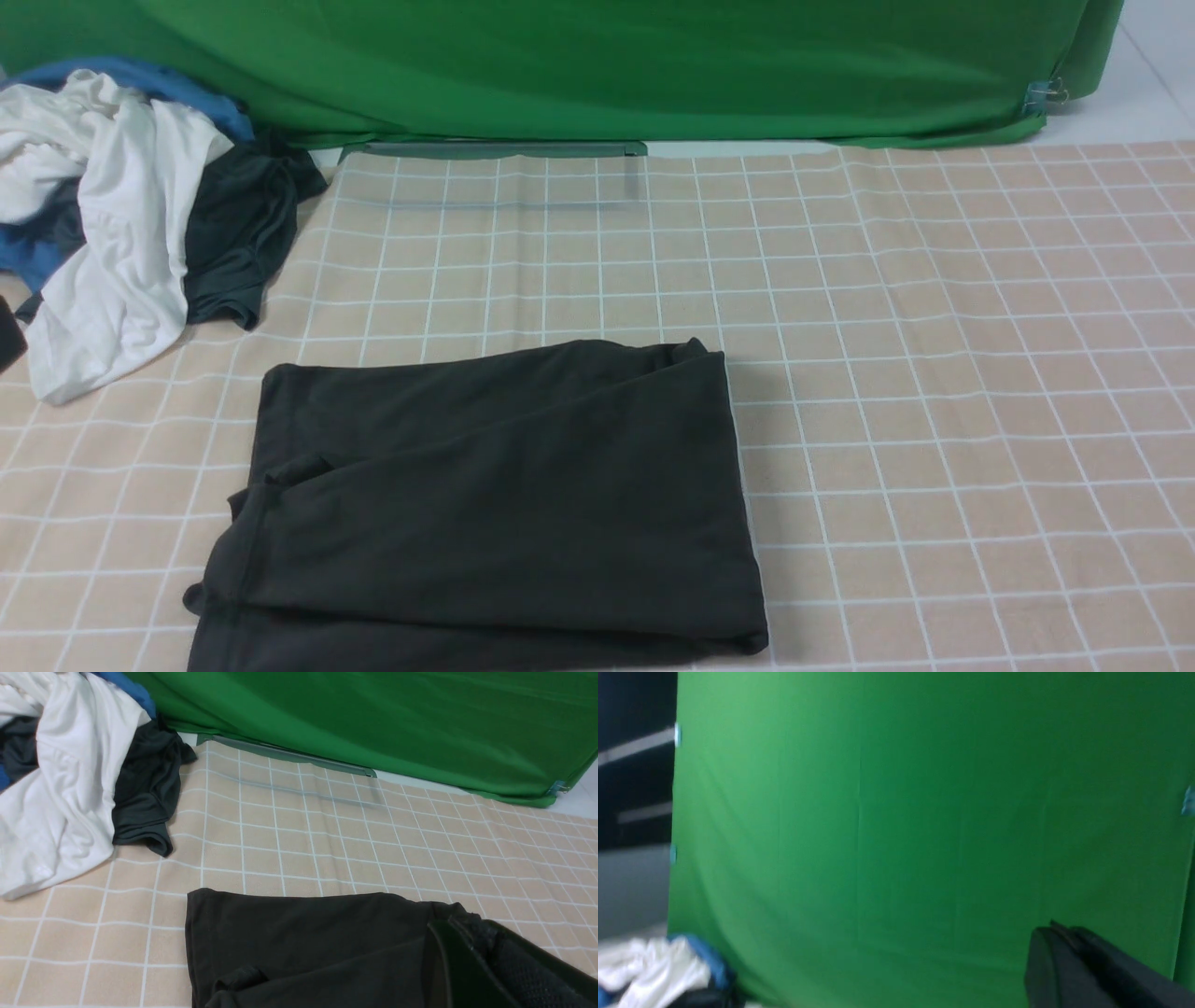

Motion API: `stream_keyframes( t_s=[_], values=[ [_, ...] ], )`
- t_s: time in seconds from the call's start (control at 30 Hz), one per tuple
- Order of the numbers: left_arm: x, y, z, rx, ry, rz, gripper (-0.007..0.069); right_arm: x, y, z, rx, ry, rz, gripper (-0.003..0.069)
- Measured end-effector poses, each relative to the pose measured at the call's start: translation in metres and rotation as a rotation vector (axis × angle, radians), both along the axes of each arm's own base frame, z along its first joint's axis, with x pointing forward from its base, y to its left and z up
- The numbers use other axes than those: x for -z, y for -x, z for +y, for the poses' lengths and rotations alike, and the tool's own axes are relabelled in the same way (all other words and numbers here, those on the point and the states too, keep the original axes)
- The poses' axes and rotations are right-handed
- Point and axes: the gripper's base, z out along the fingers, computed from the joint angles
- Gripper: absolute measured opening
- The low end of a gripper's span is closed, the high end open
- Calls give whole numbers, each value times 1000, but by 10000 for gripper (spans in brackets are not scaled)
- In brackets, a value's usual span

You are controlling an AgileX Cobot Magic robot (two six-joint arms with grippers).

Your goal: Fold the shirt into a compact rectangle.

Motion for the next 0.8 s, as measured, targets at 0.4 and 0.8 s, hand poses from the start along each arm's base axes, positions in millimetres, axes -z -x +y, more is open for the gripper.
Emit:
stream_keyframes(
  t_s=[0.4, 0.8],
  values=[
    [1, 0, 1, 10, -61, 0, 19, 27, 11, -5, -4, -61, -95, 134],
    [1, 0, 2, 6, -75, -2, 19, 27, 11, -5, -3, -63, -96, 244]
  ],
)
